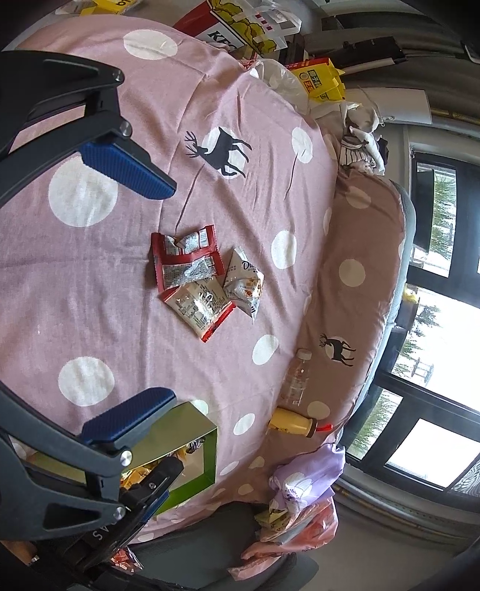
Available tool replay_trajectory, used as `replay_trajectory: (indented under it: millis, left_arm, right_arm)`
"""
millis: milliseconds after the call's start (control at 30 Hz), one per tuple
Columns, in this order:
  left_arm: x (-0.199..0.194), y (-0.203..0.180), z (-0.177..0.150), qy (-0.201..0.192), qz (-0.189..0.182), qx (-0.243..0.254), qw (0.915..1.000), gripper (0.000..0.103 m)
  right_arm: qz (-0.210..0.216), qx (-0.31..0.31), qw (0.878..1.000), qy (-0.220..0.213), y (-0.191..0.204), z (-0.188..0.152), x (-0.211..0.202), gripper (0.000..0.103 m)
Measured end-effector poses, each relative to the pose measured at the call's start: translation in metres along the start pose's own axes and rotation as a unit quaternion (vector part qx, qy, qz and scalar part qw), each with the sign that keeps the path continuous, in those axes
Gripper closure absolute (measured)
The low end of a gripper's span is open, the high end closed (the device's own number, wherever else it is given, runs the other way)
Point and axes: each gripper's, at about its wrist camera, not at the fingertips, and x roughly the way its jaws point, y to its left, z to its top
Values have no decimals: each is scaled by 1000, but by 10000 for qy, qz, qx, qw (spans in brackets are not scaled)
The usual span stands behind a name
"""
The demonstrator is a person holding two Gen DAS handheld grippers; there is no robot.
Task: Organize snacks
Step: 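Withdraw the right gripper from the box toward the remaining snacks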
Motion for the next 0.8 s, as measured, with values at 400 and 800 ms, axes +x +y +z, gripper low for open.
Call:
replay_trajectory:
  millis: [400, 800]
  left_arm:
    - [0, 8, 2, 9, -95, -195, 9998, 1]
    - [3, 17, 7, 68, -61, -346, 9994, 1]
  right_arm:
    - [11, -136, 9999, -2, 7, -1, 2, 23]
    - [64, -225, 9997, 90, 16, -1, 4, 23]
